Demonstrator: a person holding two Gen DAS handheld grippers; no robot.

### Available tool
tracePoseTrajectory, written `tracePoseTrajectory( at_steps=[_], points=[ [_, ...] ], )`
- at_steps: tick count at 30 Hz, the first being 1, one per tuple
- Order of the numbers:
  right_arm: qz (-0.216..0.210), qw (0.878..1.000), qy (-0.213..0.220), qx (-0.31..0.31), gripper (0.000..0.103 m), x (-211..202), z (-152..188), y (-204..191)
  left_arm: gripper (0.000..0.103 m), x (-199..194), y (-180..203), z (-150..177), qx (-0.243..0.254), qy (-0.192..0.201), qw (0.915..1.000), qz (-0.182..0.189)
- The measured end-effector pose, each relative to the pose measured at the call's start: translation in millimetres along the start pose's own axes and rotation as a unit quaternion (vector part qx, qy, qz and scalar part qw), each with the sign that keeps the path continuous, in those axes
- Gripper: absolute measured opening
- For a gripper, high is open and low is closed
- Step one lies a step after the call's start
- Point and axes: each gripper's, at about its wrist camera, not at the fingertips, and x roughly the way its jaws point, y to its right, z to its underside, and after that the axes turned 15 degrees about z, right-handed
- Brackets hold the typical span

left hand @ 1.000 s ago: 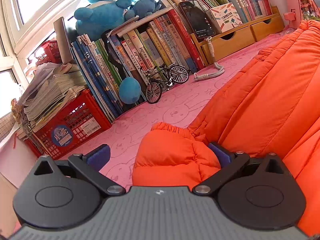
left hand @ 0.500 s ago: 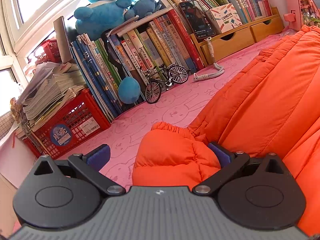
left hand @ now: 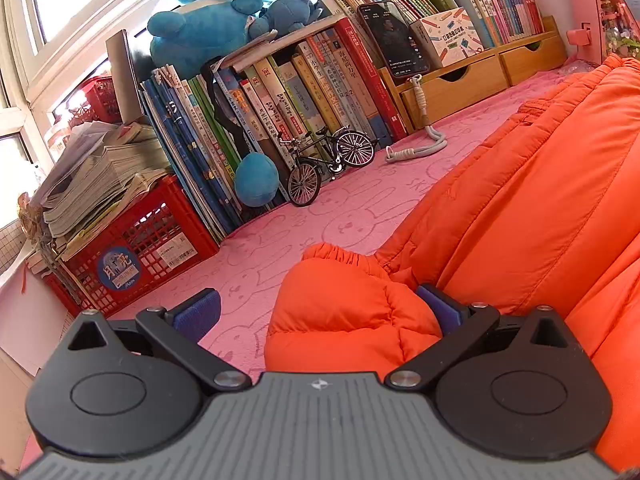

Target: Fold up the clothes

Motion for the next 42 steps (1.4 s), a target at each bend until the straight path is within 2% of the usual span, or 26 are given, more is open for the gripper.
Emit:
tracePoseTrajectory(
  at_steps=[6,8,11,14,17,20,24,29,32,35,38,42],
  points=[
    [-0.001,1.0,-0.021,0.002,0.102,3,0,0,0.103,-1,0,0,0.002,0.002,1.0,-0.001],
    [-0.02,0.998,-0.061,0.022,0.102,10,-2,5,0.103,-1,0,-1,0.003,0.003,1.0,-0.002],
    [-0.069,0.986,-0.132,0.075,0.102,27,-5,18,0.103,-1,3,-1,0.006,0.003,1.0,-0.007],
    [-0.078,0.982,-0.145,0.094,0.102,28,-13,29,0.103,-1,5,-1,0.01,0.004,0.9999,-0.011],
    [-0.062,0.988,-0.116,0.085,0.102,16,-28,35,0.103,-1,4,-1,0.01,0.005,0.9999,-0.01],
    [-0.044,0.996,-0.056,0.056,0.103,-1,-51,36,0.103,-1,3,-1,0.008,0.005,0.9999,-0.008],
    [-0.037,0.998,0.038,0.035,0.103,-27,-88,28,0.103,-1,3,0,0.009,0.005,0.9999,-0.009],
    [-0.067,0.984,0.163,-0.009,0.103,-57,-135,-17,0.103,-1,3,0,0.007,0.005,0.9999,-0.009],
    [-0.097,0.972,0.214,-0.02,0.103,-66,-154,-52,0.103,0,3,0,0.006,0.004,0.9999,-0.01],
    [-0.115,0.965,0.233,-0.024,0.103,-67,-166,-81,0.103,0,4,0,0.008,0.004,0.9999,-0.014],
    [-0.109,0.963,0.244,-0.048,0.103,-61,-163,-102,0.103,0,4,0,0.008,0.003,0.9999,-0.015],
    [-0.119,0.97,0.211,-0.026,0.103,-46,-151,-102,0.103,0,5,1,0.011,0.003,0.9998,-0.016]
  ],
)
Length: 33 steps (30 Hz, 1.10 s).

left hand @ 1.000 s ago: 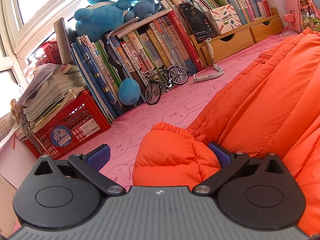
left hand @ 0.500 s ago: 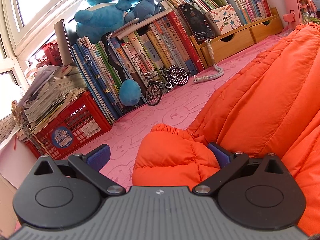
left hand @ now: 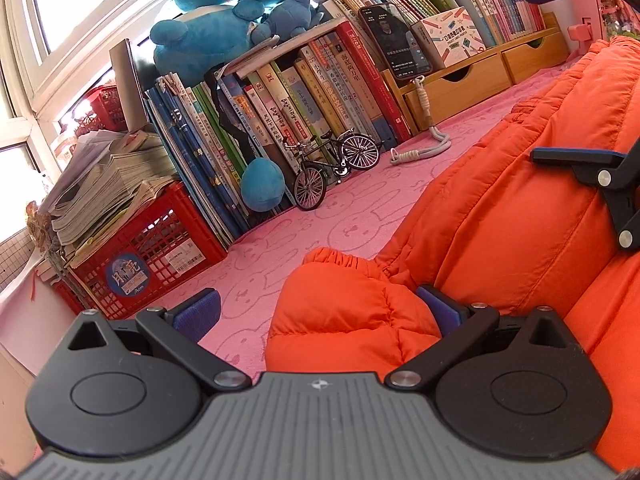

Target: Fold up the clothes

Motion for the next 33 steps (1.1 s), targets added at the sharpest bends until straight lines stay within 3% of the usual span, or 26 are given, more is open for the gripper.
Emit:
tracePoseTrajectory(
  at_steps=[15,33],
  points=[
    [0.055,0.993,-0.101,0.027,0.103,6,74,46,0.103,-2,0,0,0.0,0.005,1.0,0.006],
    [0.103,0.981,-0.161,0.027,0.103,4,116,74,0.103,-3,-2,1,-0.001,0.007,0.9999,0.009]
  ],
)
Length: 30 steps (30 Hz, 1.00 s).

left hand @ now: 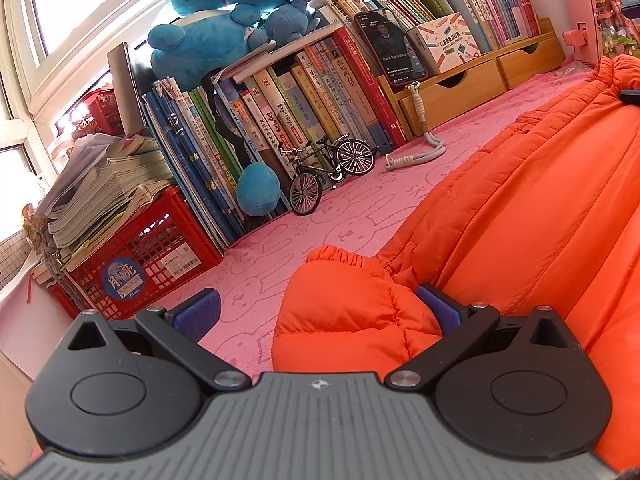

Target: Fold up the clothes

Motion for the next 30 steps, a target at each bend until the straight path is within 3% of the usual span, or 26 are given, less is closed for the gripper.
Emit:
tracePoseTrajectory(
  at_steps=[4,7,10,15,22,30],
  points=[
    [0.024,1.0,-0.017,0.004,0.103,4,15,7,0.103,0,0,0,0.0,0.0,1.0,0.0],
    [0.032,0.998,-0.054,0.025,0.103,9,28,18,0.103,0,1,0,0.001,0.0,1.0,-0.001],
    [0.036,0.998,-0.053,0.016,0.103,7,31,15,0.103,0,1,0,0.002,0.0,1.0,-0.002],
    [0.027,0.997,-0.065,0.02,0.103,11,32,15,0.103,0,1,0,0.003,0.001,1.0,-0.002],
    [-0.009,0.992,-0.113,0.048,0.103,23,34,23,0.103,0,0,0,-0.004,0.0,1.0,0.002],
    [-0.022,0.99,-0.127,0.057,0.103,27,36,25,0.103,0,-3,0,-0.01,-0.002,0.9999,0.008]
  ],
)
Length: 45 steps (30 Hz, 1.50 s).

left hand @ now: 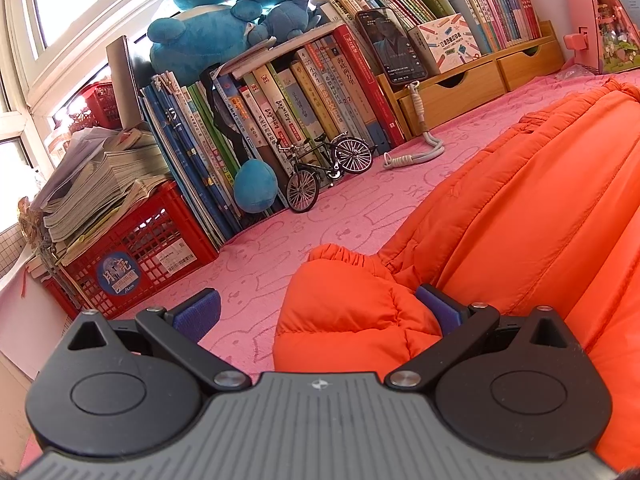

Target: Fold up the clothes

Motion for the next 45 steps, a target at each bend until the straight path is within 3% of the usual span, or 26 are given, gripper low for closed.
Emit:
tracePoseTrajectory(
  at_steps=[16,20,25,31,39,45],
  points=[
    [-0.024,0.999,-0.021,0.016,0.103,8,0,6,0.103,1,-3,2,-0.008,-0.001,0.9999,0.007],
    [-0.027,0.999,-0.023,0.018,0.103,9,0,6,0.103,3,-12,2,-0.03,-0.007,0.9991,0.027],
    [-0.031,0.999,-0.028,0.023,0.103,9,1,8,0.103,8,-36,5,-0.093,-0.023,0.9931,0.068],
    [-0.037,0.998,-0.033,0.027,0.103,11,1,9,0.103,11,-42,8,-0.114,-0.03,0.9894,0.084],
    [-0.045,0.998,-0.043,0.028,0.103,15,1,9,0.103,23,-65,14,-0.198,-0.048,0.9704,0.13],
    [-0.034,0.999,-0.033,0.026,0.103,11,1,8,0.103,20,-64,13,-0.197,-0.043,0.9718,0.122]
  ],
)
